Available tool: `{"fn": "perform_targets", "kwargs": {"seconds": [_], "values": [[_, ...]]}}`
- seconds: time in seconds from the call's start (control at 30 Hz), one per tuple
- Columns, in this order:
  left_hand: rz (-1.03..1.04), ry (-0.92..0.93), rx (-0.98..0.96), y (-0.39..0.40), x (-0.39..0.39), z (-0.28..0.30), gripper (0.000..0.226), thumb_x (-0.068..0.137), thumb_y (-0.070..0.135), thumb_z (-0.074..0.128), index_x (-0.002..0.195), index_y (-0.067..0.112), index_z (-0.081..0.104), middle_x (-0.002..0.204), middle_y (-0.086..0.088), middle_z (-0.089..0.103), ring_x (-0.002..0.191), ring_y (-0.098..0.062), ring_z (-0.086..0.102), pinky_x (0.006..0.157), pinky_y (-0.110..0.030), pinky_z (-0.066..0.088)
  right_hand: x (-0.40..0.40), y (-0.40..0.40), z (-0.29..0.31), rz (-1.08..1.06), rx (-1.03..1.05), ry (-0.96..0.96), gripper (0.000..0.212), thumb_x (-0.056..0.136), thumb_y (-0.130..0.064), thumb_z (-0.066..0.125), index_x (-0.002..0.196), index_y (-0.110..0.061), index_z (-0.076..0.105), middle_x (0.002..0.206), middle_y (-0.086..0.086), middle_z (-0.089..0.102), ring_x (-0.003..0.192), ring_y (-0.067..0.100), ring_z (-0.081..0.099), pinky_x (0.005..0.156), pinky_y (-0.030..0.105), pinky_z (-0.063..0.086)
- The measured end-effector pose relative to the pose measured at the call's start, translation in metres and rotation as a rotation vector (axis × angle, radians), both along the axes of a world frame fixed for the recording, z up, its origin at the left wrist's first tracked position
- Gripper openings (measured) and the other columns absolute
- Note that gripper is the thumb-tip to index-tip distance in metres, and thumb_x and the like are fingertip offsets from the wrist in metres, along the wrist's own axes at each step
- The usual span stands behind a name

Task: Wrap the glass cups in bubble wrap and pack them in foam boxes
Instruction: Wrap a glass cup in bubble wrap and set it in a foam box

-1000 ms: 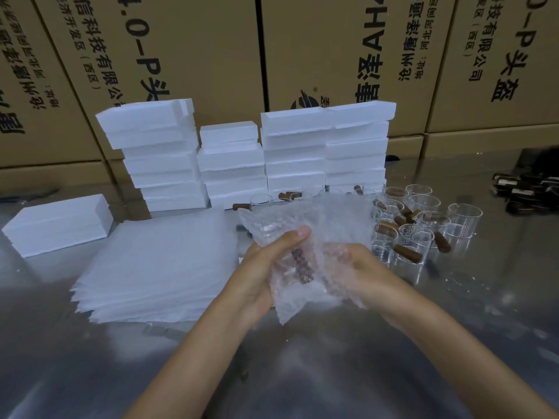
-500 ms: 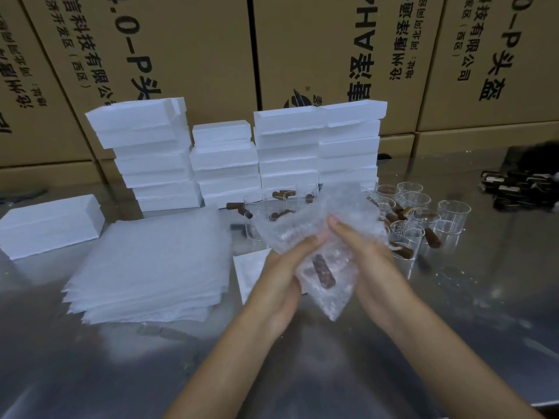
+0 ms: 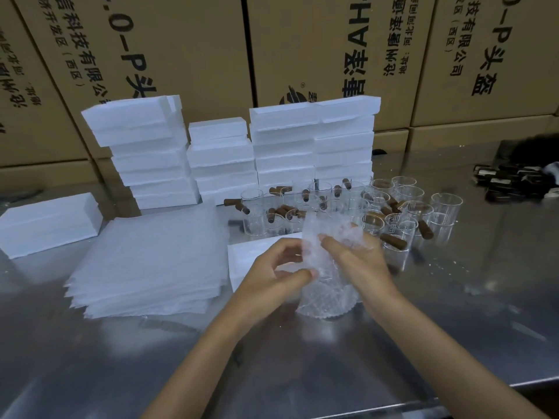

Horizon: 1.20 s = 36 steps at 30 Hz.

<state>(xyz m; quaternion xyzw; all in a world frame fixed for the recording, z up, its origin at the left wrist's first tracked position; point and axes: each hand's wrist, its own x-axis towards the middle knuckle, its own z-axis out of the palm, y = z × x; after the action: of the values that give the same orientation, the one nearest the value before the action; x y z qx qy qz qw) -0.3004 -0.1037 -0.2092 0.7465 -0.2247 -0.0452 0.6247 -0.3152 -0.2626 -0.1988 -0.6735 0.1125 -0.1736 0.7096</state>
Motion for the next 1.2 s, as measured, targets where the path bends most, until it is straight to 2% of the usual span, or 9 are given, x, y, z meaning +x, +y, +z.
{"fn": "perform_targets", "kwargs": {"seconds": [0.13, 0.27, 0.43, 0.6, 0.73, 0.8, 0.9, 1.03, 1.2], "values": [[0.173, -0.191, 0.136, -0.010, -0.003, -0.005, 0.016, 0.086, 0.019, 0.074, 0.092, 0.028, 0.062, 0.092, 0.014, 0.065, 0.084, -0.011, 0.060, 0.077, -0.025, 0.052, 0.002, 0.011, -0.005, -0.047, 0.142, -0.039, 0.018, 0.081, -0.026, 0.082, 0.089, -0.024, 0.065, 0.078, -0.009, 0.076, 0.068, 0.001, 0.071, 0.069, 0.029, 0.055], [0.281, -0.387, 0.156, -0.009, 0.002, -0.005, 0.042, 0.076, -0.009, 0.062, 0.077, 0.032, 0.055, 0.081, 0.013, 0.056, 0.072, -0.007, 0.049, 0.064, -0.013, 0.038, 0.005, 0.013, -0.008, -0.018, 0.108, 0.058, 0.034, 0.081, -0.041, 0.078, 0.105, -0.022, 0.062, 0.092, -0.006, 0.072, 0.086, 0.011, 0.069, 0.075, 0.030, 0.055], [0.310, -0.488, 0.451, -0.003, 0.008, -0.008, 0.030, 0.080, -0.004, 0.059, 0.070, 0.024, 0.064, 0.077, 0.013, 0.056, 0.083, -0.006, 0.045, 0.071, -0.010, 0.034, -0.002, 0.008, -0.014, -0.067, -0.337, -0.210, 0.031, 0.082, -0.025, 0.079, 0.095, -0.031, 0.052, 0.093, -0.010, 0.058, 0.084, 0.006, 0.054, 0.072, 0.012, 0.042], [0.176, -0.538, 0.673, 0.000, 0.009, -0.007, 0.028, 0.089, 0.014, 0.049, 0.062, 0.014, 0.052, 0.072, 0.007, 0.052, 0.084, -0.015, 0.040, 0.070, -0.025, 0.034, -0.015, 0.008, -0.033, 0.015, -0.750, -0.463, 0.005, 0.084, -0.016, 0.058, 0.085, -0.018, 0.063, 0.088, -0.009, 0.059, 0.088, 0.016, 0.052, 0.078, 0.030, 0.044], [0.340, -0.428, 0.426, 0.008, -0.001, -0.005, 0.017, 0.080, 0.027, 0.041, 0.084, 0.023, 0.057, 0.079, 0.014, 0.057, 0.079, -0.006, 0.051, 0.068, -0.017, 0.039, -0.016, 0.007, -0.044, 0.144, -1.091, -0.463, 0.016, 0.083, -0.022, 0.049, 0.082, -0.018, 0.064, 0.089, -0.013, 0.055, 0.096, 0.011, 0.047, 0.088, 0.029, 0.038], [0.348, -0.419, 0.352, 0.013, -0.005, -0.004, 0.025, 0.080, 0.027, 0.043, 0.101, 0.033, 0.055, 0.100, 0.023, 0.057, 0.095, -0.001, 0.055, 0.075, -0.012, 0.040, -0.015, 0.006, -0.043, 0.175, -1.173, -0.472, 0.015, 0.085, -0.022, 0.049, 0.077, -0.018, 0.060, 0.088, -0.014, 0.055, 0.100, 0.010, 0.047, 0.090, 0.027, 0.035], [0.140, -0.558, 0.461, 0.017, -0.005, -0.006, 0.035, 0.079, 0.028, 0.039, 0.106, 0.027, 0.062, 0.111, 0.022, 0.059, 0.111, -0.003, 0.049, 0.095, -0.023, 0.039, -0.015, 0.007, -0.040, 0.225, -1.072, -0.440, 0.018, 0.084, -0.022, 0.044, 0.077, -0.018, 0.060, 0.085, -0.015, 0.055, 0.101, 0.011, 0.047, 0.090, 0.024, 0.036], [0.126, -0.752, 0.748, 0.019, -0.005, -0.014, 0.027, 0.080, 0.037, 0.046, 0.085, 0.020, 0.066, 0.095, 0.017, 0.064, 0.105, -0.010, 0.044, 0.092, -0.030, 0.038, -0.022, 0.006, -0.044, 0.120, -0.736, -0.440, 0.023, 0.078, -0.019, 0.044, 0.098, -0.021, 0.055, 0.098, -0.010, 0.056, 0.099, 0.013, 0.054, 0.084, 0.022, 0.043], [0.090, -0.760, 0.879, 0.011, -0.003, -0.012, 0.034, 0.086, 0.056, 0.044, 0.080, 0.025, 0.058, 0.077, 0.015, 0.053, 0.099, -0.016, 0.045, 0.092, -0.028, 0.037, -0.016, 0.008, -0.045, 0.076, -0.899, -0.426, 0.026, 0.079, -0.022, 0.042, 0.087, -0.015, 0.066, 0.102, -0.011, 0.059, 0.102, 0.012, 0.053, 0.092, 0.031, 0.042]]}}
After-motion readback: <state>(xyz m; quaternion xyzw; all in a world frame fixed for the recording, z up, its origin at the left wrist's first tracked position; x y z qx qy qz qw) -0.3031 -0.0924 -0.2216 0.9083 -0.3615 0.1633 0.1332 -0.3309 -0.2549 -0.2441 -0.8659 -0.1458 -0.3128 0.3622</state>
